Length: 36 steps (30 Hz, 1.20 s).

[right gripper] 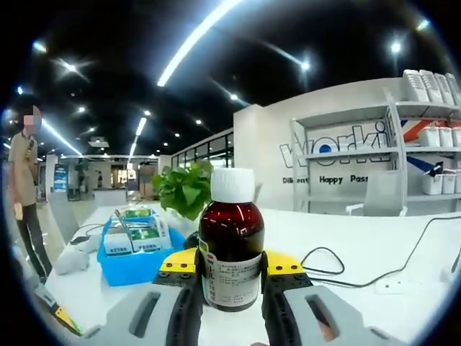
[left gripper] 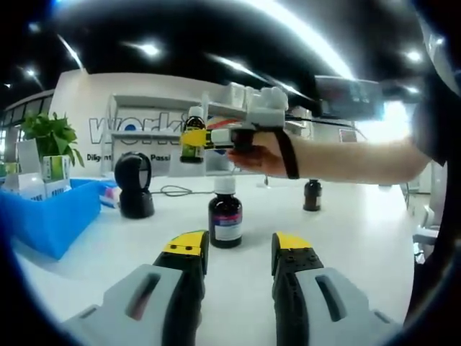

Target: Rotate the medicine bottle to make it face forward pick up the medicine bottle inspect the drug traceability code place the medicine on the table

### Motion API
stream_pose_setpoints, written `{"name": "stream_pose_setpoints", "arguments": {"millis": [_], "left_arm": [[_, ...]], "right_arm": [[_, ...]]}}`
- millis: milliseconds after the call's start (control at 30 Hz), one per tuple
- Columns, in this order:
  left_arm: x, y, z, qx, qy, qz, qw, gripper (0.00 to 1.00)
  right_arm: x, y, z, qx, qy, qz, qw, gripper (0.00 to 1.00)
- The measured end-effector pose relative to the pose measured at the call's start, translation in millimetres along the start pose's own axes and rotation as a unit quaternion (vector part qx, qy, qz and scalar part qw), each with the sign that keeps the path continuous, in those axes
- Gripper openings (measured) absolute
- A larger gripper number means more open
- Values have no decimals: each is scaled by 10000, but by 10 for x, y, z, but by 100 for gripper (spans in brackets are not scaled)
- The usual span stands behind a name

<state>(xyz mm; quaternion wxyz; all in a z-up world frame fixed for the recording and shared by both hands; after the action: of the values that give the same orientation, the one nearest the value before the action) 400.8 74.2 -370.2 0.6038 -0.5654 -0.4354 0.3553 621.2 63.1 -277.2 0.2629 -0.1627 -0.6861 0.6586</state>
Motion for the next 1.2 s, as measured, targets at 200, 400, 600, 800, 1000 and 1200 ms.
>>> {"name": "stream_pose_setpoints", "arguments": {"millis": [200,400,600,800,1000,1200], "left_arm": [[-5,3,-2,5,14,15,10000,26],[-7,0,-5,10,10,33,10000,26],[-10,-7,-4,12,-3,32,10000,26],[-13,-5,-9,-1,26,31,10000,26],[-12,0,-9,-1,36,33,10000,26],[-13,-1,-6,-2,29,33,10000,26]], "right_arm": [[-49,106,-46,54,71,-79,9999,26],[-43,192,-77,108,75,-101,9999,26],[-40,268,-133,178,61,-121,9997,26],[-55,300,-171,200,73,-117,9997,26],[-75,360,-190,233,86,-110,9996,26],[-80,408,-226,280,87,-123,9995,26]]}}
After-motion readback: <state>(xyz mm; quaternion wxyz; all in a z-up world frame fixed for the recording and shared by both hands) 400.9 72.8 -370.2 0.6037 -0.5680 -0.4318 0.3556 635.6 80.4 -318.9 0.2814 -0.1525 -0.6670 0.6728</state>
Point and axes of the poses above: the point that each gripper's makers call its tool centre point, and the gripper's own axes: z roughly backward along the fingers, x roughly to its left, y roughly out of its underside, the point moved 2 cm from there along z, roughly backward along the fingers, and after that the axes turned 7 degrees about -z, right-handed, at the moved point
